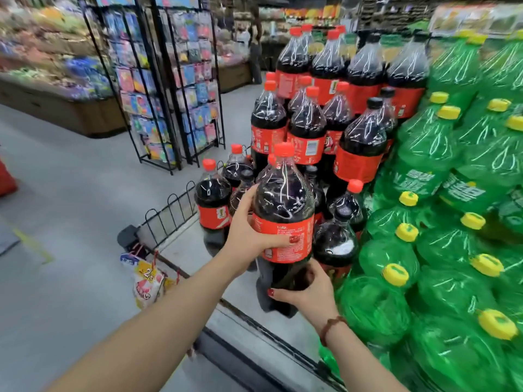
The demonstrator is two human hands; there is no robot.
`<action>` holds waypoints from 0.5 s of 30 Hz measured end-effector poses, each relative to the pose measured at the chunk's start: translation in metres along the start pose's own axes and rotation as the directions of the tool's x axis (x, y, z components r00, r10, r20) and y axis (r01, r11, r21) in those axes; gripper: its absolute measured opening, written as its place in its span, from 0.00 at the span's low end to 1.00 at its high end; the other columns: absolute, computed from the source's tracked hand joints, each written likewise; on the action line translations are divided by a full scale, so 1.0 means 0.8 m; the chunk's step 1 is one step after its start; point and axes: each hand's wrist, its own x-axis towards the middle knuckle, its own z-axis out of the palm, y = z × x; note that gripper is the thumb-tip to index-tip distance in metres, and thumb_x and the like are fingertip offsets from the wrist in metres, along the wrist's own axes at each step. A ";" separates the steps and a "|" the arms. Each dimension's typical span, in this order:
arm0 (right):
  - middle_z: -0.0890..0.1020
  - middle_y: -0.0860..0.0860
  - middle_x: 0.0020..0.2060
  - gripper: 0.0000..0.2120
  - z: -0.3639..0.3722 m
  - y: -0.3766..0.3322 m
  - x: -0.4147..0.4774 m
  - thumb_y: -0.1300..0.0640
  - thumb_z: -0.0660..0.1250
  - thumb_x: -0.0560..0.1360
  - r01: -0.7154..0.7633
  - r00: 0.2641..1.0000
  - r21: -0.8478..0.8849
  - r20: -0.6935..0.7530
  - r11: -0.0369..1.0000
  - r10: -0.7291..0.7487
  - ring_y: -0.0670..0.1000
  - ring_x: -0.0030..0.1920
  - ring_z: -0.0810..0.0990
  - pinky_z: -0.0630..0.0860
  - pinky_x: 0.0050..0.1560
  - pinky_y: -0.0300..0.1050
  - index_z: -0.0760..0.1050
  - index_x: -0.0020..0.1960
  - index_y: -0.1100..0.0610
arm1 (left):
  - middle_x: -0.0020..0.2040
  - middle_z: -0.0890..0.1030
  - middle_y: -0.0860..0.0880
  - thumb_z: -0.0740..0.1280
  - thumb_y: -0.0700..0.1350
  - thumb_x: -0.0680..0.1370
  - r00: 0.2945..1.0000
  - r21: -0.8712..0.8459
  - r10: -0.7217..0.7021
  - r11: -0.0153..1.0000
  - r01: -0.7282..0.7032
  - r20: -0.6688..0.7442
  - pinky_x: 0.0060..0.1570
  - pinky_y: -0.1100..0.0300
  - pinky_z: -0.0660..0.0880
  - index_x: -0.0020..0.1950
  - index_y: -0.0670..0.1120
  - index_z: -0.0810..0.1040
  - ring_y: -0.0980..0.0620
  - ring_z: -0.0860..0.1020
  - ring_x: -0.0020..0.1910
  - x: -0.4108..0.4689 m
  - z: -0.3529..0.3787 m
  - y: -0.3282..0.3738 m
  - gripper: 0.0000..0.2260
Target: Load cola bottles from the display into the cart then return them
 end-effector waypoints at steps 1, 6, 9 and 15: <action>0.83 0.48 0.42 0.28 0.003 0.006 0.003 0.59 0.83 0.49 -0.021 1.000 -0.002 0.002 1.000 0.021 0.47 0.45 0.82 0.78 0.44 0.40 0.74 0.45 0.54 | 0.65 0.77 0.52 0.82 0.42 0.53 1.000 0.002 -0.002 1.000 0.002 0.006 0.59 0.45 0.78 0.71 0.54 0.67 0.52 0.79 0.61 0.003 -0.001 -0.009 0.49; 0.83 0.46 0.47 0.38 0.021 0.028 0.006 0.54 0.82 0.46 -0.125 0.992 -0.033 -0.010 0.992 0.125 0.43 0.49 0.81 0.76 0.45 0.34 0.72 0.53 0.51 | 0.69 0.72 0.46 0.83 0.45 0.55 0.992 0.093 0.050 0.994 -0.061 0.117 0.66 0.40 0.70 0.72 0.49 0.64 0.47 0.73 0.68 0.007 -0.008 -0.057 0.49; 0.82 0.44 0.49 0.43 0.035 0.043 0.000 0.49 0.81 0.44 -0.188 0.982 -0.098 -0.036 0.977 0.186 0.40 0.51 0.80 0.77 0.49 0.37 0.70 0.57 0.49 | 0.68 0.70 0.45 0.83 0.49 0.54 0.974 0.127 0.078 0.986 -0.107 0.213 0.68 0.48 0.69 0.71 0.47 0.63 0.49 0.71 0.68 0.005 -0.010 -0.074 0.49; 0.79 0.41 0.49 0.39 0.042 0.048 -0.013 0.60 0.84 0.51 -0.286 0.958 -0.181 -0.038 0.941 0.284 0.38 0.50 0.77 0.70 0.46 0.23 0.70 0.58 0.52 | 0.64 0.71 0.51 0.80 0.50 0.54 0.944 0.099 0.052 0.991 -0.089 0.327 0.62 0.65 0.70 0.68 0.45 0.63 0.61 0.72 0.63 -0.001 -0.014 -0.097 0.47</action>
